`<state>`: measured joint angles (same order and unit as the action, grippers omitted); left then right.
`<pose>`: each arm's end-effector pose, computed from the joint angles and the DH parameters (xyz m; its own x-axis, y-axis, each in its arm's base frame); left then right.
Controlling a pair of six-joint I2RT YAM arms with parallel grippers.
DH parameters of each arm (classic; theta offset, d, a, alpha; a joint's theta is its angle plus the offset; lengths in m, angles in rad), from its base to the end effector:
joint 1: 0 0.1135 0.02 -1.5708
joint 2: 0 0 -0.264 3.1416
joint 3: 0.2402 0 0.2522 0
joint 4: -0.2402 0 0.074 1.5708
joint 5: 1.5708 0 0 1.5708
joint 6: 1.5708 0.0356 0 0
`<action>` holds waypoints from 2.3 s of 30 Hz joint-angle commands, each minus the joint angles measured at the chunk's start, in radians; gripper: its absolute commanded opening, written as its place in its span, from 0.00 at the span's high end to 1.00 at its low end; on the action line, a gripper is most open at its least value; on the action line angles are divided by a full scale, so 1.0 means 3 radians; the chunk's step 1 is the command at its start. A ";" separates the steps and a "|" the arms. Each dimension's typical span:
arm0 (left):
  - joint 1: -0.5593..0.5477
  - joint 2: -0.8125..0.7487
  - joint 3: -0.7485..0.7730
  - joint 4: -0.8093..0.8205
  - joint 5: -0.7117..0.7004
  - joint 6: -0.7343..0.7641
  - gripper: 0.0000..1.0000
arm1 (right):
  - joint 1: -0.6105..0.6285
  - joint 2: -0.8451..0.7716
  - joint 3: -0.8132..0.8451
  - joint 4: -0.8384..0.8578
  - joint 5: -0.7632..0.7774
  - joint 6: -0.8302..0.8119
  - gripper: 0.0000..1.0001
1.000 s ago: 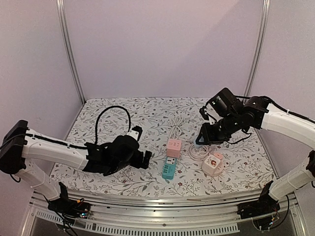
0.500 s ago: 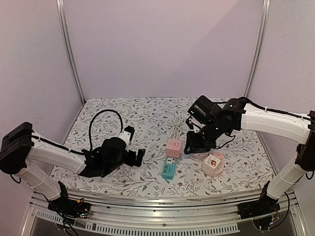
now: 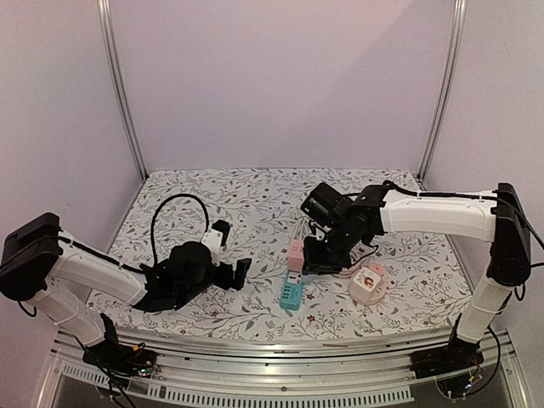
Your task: Insert the plug
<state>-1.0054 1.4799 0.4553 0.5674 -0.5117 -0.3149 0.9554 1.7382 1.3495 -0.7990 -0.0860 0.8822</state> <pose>0.1587 -0.2176 0.1519 -0.3800 0.0948 -0.9201 0.4030 0.9123 -0.0724 0.2021 0.2911 0.2350 -0.9827 -0.0574 -0.1760 -0.1153 0.9336 0.3392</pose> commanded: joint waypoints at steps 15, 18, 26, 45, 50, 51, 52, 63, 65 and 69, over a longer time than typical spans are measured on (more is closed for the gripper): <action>0.0069 -0.0146 -0.0144 0.0158 0.0024 0.0086 0.01 | 0.0129 0.0423 0.0127 0.0369 0.0366 0.0582 1.00; 0.0080 -0.0137 -0.0147 0.0169 0.0039 0.0083 0.01 | 0.0131 0.0410 0.0129 0.0280 0.0543 0.0593 1.00; 0.0094 -0.0103 -0.0147 0.0197 0.0073 0.0066 0.01 | 0.0131 0.0461 0.0154 0.0201 0.0618 0.0563 1.00; 0.0099 -0.0164 -0.0198 0.0202 0.0057 0.0064 0.01 | 0.0001 0.0437 0.0081 -0.0603 0.0579 0.0308 1.00; 0.0104 -0.0145 -0.0198 0.0214 0.0042 0.0080 0.01 | -0.0025 0.0547 0.0264 -0.0864 0.0527 0.0000 1.00; 0.0104 -0.0143 -0.0198 0.0219 0.0035 0.0085 0.01 | -0.0025 0.0609 0.0313 -0.0919 0.0513 -0.0046 1.00; 0.0104 -0.0138 -0.0198 0.0223 0.0029 0.0085 0.01 | -0.0025 0.0657 0.0384 -0.0964 0.0501 -0.0100 1.00; 0.0127 -0.0109 -0.0221 0.0260 0.0008 0.0113 0.01 | -0.0022 0.0996 0.0721 -0.1191 0.0464 -0.0330 1.00; 0.0133 -0.0105 -0.0231 0.0277 0.0013 0.0118 0.01 | -0.0012 0.1025 0.0739 -0.1199 0.0453 -0.0333 1.00; 0.0153 -0.0111 -0.0253 0.0311 0.0031 0.0116 0.01 | 0.0025 0.1074 0.0810 -0.1194 0.0437 -0.0341 1.00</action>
<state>-0.9813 1.4479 0.3977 0.6323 -0.5049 -0.2913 0.9512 1.9980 1.5856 -1.1324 0.0696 0.8051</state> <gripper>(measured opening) 0.992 0.281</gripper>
